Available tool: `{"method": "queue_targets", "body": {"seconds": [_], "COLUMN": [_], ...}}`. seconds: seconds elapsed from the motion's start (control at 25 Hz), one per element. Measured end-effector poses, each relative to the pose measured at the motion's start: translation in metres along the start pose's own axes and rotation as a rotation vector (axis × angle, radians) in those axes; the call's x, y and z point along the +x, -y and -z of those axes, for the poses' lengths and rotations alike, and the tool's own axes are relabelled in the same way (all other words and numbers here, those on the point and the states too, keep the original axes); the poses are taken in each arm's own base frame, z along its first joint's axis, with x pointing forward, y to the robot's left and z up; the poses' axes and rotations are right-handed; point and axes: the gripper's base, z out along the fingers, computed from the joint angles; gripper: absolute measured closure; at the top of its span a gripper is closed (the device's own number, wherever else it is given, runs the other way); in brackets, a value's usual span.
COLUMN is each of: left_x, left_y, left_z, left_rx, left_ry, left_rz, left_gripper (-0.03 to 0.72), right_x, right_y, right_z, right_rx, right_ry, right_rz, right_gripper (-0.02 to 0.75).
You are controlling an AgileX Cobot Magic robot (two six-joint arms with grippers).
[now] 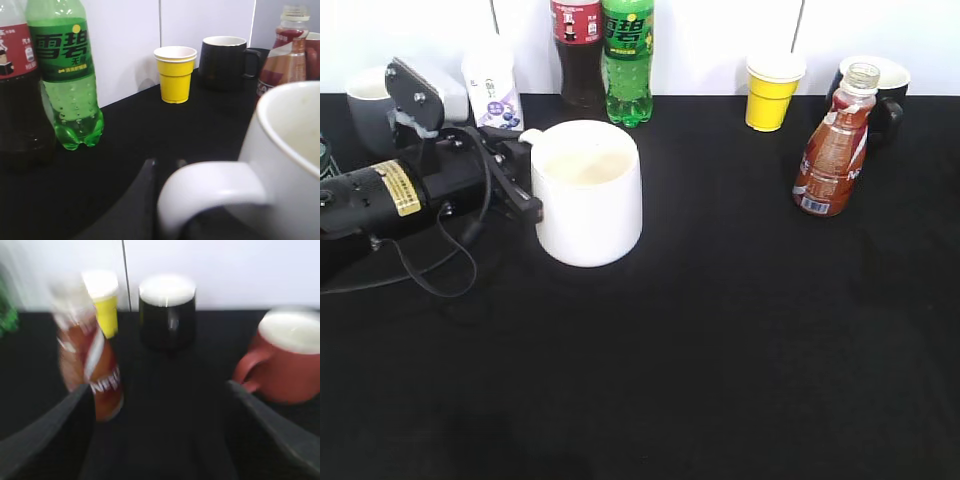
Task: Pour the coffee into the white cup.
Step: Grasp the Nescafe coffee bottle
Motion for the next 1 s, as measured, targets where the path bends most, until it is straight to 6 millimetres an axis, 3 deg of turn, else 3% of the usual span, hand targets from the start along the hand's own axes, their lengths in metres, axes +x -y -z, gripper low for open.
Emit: {"method": "queue_targets", "body": {"seconds": [0.12,0.32,0.72,0.88,1.0], "left_x": [0.0,0.0,0.0,0.0,0.0], "left_y": [0.0,0.0,-0.001,-0.001,-0.001], "left_z": [0.0,0.0,0.0,0.0,0.0], "left_rx": [0.0,-0.004,-0.007,-0.007,-0.007], "left_ry": [-0.001,0.001,0.001,0.001,0.001], "left_rz": [0.0,0.003,0.004,0.004,0.004], "left_gripper": [0.631,0.631,0.632,0.632,0.632], "right_x": [0.027,0.056,0.056,0.064,0.064], "right_y": [-0.001,-0.025,-0.033,-0.035,-0.035], "right_z": [-0.025,-0.059,-0.16,-0.171,-0.171], "right_rx": [-0.015,-0.306,-0.371,-0.397,-0.397], "right_ry": [-0.072,-0.099,-0.029,-0.025,-0.024], "right_rz": [-0.012,0.131,0.06,0.05,0.05], "right_gripper": [0.146,0.146,0.146,0.147,0.216]}}
